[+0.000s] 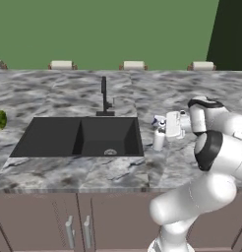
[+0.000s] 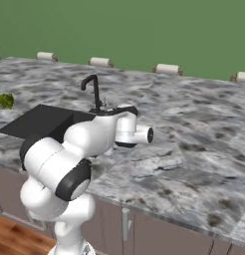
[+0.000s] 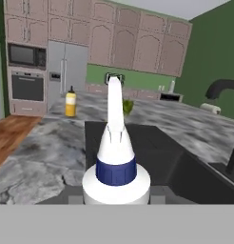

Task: Open the cabinet. Pick the spray and place it next to the sink. Then close the cabinet.

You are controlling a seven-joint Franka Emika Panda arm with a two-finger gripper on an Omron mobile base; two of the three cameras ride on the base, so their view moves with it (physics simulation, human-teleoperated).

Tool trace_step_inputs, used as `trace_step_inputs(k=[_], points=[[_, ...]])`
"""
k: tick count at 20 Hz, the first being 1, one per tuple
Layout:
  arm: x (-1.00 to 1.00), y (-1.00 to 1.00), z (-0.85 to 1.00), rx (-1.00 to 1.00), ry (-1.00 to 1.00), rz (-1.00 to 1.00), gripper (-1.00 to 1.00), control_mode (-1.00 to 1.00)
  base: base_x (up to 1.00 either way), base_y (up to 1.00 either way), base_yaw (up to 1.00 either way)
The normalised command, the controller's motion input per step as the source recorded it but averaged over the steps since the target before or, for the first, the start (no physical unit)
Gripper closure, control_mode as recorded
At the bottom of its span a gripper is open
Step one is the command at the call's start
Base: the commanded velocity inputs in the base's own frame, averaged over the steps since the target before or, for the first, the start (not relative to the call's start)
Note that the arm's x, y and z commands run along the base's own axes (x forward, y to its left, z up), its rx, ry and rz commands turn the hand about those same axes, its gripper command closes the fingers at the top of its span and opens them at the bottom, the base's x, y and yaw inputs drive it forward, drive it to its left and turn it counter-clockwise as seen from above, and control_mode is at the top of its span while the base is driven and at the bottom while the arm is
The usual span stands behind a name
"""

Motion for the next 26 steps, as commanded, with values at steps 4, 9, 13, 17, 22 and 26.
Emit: trace_step_inputs(k=[4,9,13,17,22,26], points=[[0.29,0.0,-0.11,0.03,-0.1,0.03,1.0,-1.0,0.0,0.0,0.0],[0.32,0.0,-0.15,0.03,-0.03,0.02,1.0,-1.0,0.0,0.0,0.0],[0.36,-0.01,-0.2,0.02,0.0,0.02,1.0,-1.0,0.0,0.0,0.0],[0.38,-0.02,-0.22,0.0,0.0,0.01,1.0,-1.0,0.0,0.0,0.0],[0.38,-0.04,-0.29,0.0,0.01,0.01,1.0,-1.0,0.0,0.0,0.0],[0.34,-0.07,-0.32,0.02,0.13,0.03,1.0,-1.0,0.0,0.0,0.0]])
